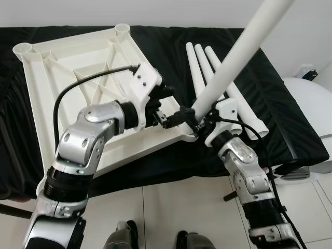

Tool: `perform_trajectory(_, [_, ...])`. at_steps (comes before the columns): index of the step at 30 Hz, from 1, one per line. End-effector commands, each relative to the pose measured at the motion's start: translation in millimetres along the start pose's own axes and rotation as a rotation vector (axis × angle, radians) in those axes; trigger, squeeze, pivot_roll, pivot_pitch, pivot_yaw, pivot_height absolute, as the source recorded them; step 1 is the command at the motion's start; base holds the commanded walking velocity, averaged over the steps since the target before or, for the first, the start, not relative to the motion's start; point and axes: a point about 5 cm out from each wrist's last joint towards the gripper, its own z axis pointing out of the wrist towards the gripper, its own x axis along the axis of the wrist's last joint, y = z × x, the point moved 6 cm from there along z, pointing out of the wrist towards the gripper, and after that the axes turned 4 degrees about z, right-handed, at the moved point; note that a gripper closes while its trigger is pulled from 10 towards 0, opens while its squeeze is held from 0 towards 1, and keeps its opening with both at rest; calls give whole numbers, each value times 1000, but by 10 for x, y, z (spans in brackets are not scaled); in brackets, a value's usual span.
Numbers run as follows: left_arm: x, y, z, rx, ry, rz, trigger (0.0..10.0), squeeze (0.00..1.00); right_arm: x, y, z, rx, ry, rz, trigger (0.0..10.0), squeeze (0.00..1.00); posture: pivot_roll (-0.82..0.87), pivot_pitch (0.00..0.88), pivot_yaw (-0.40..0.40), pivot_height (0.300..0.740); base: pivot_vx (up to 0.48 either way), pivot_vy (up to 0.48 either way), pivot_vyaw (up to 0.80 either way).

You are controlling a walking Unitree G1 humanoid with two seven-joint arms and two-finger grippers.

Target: Building children table

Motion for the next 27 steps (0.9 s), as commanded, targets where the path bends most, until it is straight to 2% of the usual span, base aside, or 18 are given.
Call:
perform_trajectory(1, [-26, 3, -1, -5, -6, -26, 10000, 0, -95, -7, -14, 14, -38, 21, 10000, 0, 7, 173, -37, 740, 0, 0, 0])
perform_trajectory(2, [-26, 3, -1, -5, -6, -26, 10000, 0, -95, -7, -14, 14, -38, 21, 10000, 0, 7, 173, -37, 740, 0, 0, 0])
perform_trajectory(4, [136, -24, 23, -13, 45, -31, 10000, 0, -90, -8, 23, 48, -49, 3, 10000, 0, 13, 173, -40, 740, 0, 0, 0])
perform_trajectory(6, [208, -38, 37, -17, 67, -36, 10000, 0, -90, -13, 38, 66, -55, -7, 10000, 0, 13, 173, -40, 740, 0, 0, 0])
perform_trajectory(8, [208, -38, 37, -17, 67, -36, 10000, 0, -90, -13, 38, 66, -55, -7, 10000, 0, 13, 173, -40, 740, 0, 0, 0])
perform_trajectory(10, [347, -58, 83, -29, 102, -40, 10000, 0, -95, -45, 66, 115, -69, -24, 10000, 0, 17, 176, -37, 740, 0, 0, 0])
perform_trajectory(16, [410, -66, 126, -38, 113, -37, 10000, 0, -98, -66, 81, 147, -81, -35, 10000, 0, 17, 177, -35, 740, 0, 0, 0])
perform_trajectory(21, [478, -59, 223, -61, 114, -29, 10000, 0, -105, -89, 88, 200, -101, -66, 10000, 0, 15, 180, -33, 740, 0, 0, 0])
perform_trajectory(27, [466, -78, 289, -59, 87, -33, 10000, 0, -113, -84, 100, 228, -118, -105, 10000, 0, 16, 180, -33, 740, 0, 0, 0])
